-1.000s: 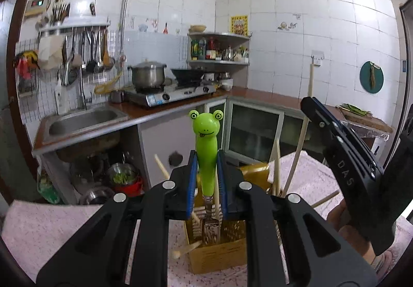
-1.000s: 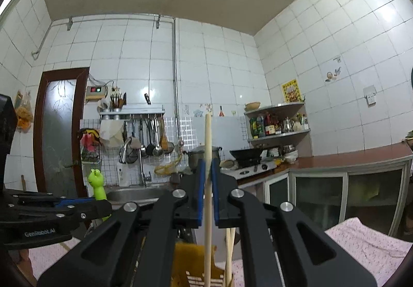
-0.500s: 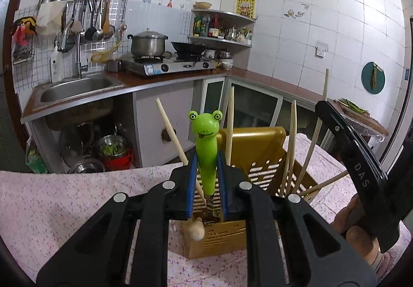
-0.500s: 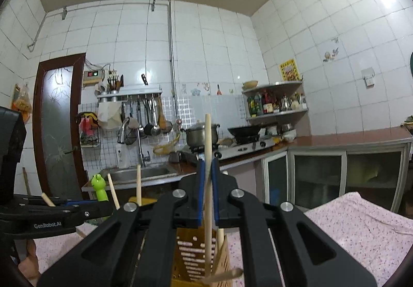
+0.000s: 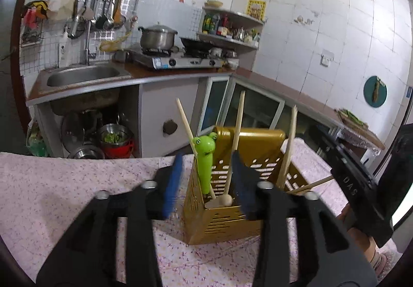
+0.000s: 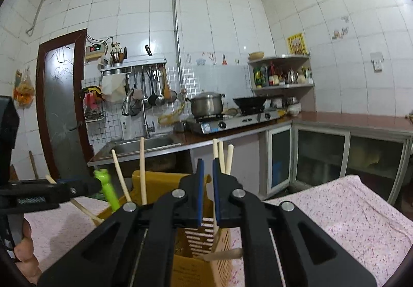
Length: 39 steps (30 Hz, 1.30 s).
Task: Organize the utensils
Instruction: 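Lower the fork into the caddy and open while the right tool drops its chopstick in, then move both open tools back down toward the spoons on the table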
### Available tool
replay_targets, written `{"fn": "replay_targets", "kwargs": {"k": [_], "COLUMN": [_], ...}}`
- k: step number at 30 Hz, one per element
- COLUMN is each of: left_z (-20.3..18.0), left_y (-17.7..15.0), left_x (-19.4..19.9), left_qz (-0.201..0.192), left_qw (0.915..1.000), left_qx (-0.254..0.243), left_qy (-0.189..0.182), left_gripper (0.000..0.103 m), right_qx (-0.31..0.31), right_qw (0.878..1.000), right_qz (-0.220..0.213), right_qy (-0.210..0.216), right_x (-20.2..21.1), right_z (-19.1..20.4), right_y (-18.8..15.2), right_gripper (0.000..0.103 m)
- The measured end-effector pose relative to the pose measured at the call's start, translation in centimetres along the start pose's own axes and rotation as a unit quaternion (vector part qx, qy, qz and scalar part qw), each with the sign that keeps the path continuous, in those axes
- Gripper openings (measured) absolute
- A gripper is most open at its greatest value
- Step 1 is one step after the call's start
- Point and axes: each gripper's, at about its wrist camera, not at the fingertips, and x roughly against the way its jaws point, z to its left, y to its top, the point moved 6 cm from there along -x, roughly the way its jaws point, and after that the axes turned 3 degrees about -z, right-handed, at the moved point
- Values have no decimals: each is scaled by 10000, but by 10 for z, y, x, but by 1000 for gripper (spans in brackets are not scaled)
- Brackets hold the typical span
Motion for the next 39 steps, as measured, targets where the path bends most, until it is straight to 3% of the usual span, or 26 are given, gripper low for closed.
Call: {"fn": "replay_targets", "kwargs": {"k": [1, 2, 3, 7, 11, 19, 27, 34, 39], "left_z": [0, 1, 2, 6, 11, 22, 13, 1, -2], "left_y": [3, 3, 3, -8, -29, -94, -167, -212, -218], "left_x": [9, 16, 22, 46, 67, 103, 123, 134, 134], "left_qz": [-48, -41, -6, 156, 512, 1473, 2086, 2440, 2562], "left_qw": [10000, 10000, 9999, 9991, 9976, 9873, 9766, 9671, 9642], "left_qx": [6, 10, 12, -56, -95, -30, -81, -341, -338], "left_qy": [37, 87, 161, 386, 455, 603, 517, 629, 593], "left_gripper": [54, 64, 70, 91, 97, 98, 98, 95, 83], "right_qx": [-4, 4, 51, 181, -10, -158, -325, -457, -566], "right_qw": [10000, 9999, 9998, 9982, 9927, 9726, 9536, 9446, 9397], "right_qz": [52, 95, 118, 433, 1052, 2138, 2792, 3006, 3123], "right_qy": [-27, -103, -171, -383, -585, -903, -1081, -1239, -1278], "right_x": [3, 9, 15, 35, 55, 98, 131, 151, 156], "right_z": [-1, -1, 0, 2, -1, -2, -12, -20, -22], "right_y": [1, 3, 4, 2, -12, -61, -118, -144, -149], "right_gripper": [30, 50, 56, 59, 72, 78, 79, 79, 79]}}
